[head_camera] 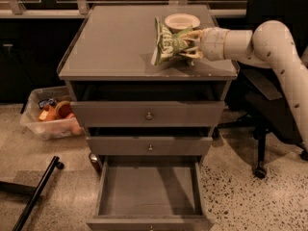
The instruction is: Pick green jalapeno chip bag from bottom drawer and place on counter
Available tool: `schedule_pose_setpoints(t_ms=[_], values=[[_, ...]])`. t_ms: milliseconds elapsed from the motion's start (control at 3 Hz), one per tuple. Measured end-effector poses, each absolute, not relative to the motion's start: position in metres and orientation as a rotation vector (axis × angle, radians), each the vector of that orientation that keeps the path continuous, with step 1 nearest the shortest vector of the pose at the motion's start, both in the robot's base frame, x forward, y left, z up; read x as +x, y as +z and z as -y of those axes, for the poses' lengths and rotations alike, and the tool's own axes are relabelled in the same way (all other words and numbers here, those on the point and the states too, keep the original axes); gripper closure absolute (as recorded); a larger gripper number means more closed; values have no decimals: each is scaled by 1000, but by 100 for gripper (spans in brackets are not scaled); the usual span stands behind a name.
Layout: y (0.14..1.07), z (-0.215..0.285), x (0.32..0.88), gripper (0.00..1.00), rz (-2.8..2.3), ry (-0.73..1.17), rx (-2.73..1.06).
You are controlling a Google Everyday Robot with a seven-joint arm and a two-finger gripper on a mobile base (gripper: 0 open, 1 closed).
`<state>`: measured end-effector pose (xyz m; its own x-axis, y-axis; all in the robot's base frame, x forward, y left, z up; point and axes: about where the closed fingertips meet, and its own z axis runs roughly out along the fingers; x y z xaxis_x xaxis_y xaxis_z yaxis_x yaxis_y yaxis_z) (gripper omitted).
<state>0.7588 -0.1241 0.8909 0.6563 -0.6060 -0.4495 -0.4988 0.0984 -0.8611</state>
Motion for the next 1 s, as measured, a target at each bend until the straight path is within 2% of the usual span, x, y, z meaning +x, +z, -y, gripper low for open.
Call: schedule_pose_setpoints(t_ms=[333, 667, 1000], values=[[897, 111, 754, 11, -887, 4, -1469], [898, 109, 753, 0, -883, 12, -1464], [898, 109, 753, 0, -883, 12, -1464]])
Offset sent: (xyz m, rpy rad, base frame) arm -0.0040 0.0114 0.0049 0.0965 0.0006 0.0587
